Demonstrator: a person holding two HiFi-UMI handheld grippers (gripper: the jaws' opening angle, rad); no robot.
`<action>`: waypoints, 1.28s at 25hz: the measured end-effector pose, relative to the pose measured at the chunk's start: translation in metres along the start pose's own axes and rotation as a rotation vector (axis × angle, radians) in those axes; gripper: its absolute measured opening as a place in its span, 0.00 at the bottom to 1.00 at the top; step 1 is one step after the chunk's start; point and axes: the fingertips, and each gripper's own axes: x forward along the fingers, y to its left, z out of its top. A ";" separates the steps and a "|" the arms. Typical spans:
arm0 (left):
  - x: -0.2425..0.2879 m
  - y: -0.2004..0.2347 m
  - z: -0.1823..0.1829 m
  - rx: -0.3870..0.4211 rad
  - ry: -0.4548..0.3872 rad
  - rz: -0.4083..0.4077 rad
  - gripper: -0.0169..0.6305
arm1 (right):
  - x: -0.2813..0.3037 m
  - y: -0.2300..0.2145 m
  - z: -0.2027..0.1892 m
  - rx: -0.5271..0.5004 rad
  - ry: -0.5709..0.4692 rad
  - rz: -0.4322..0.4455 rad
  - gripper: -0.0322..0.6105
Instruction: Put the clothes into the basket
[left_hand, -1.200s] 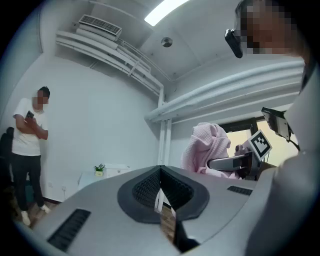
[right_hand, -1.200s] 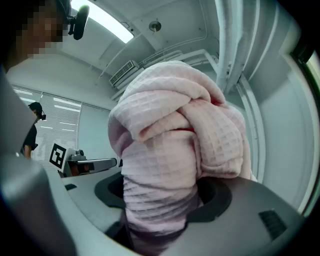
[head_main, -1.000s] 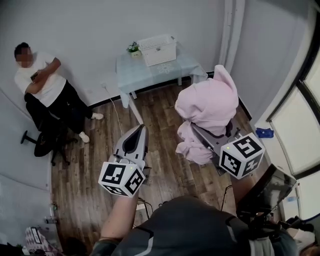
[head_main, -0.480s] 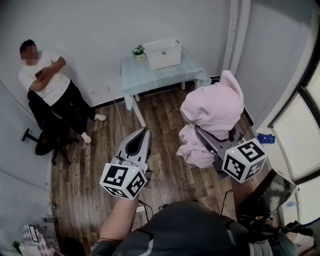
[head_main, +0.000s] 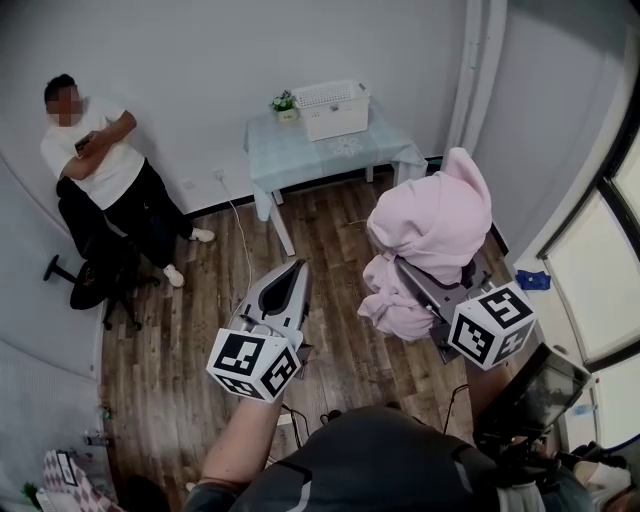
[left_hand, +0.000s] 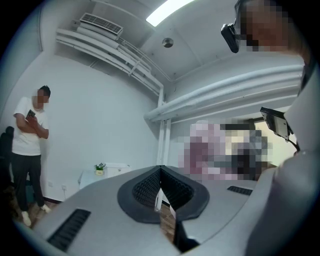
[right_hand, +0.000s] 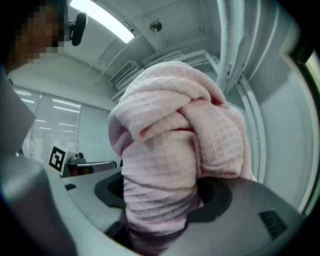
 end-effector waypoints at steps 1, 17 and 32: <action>0.000 0.001 0.000 -0.001 0.000 -0.002 0.04 | 0.000 0.001 0.000 -0.001 0.000 -0.001 0.54; 0.015 0.012 -0.016 -0.034 -0.008 -0.066 0.04 | 0.006 -0.002 -0.011 -0.006 0.007 -0.067 0.53; 0.058 0.082 -0.008 -0.020 -0.001 -0.049 0.04 | 0.089 -0.031 -0.005 0.003 -0.006 -0.048 0.54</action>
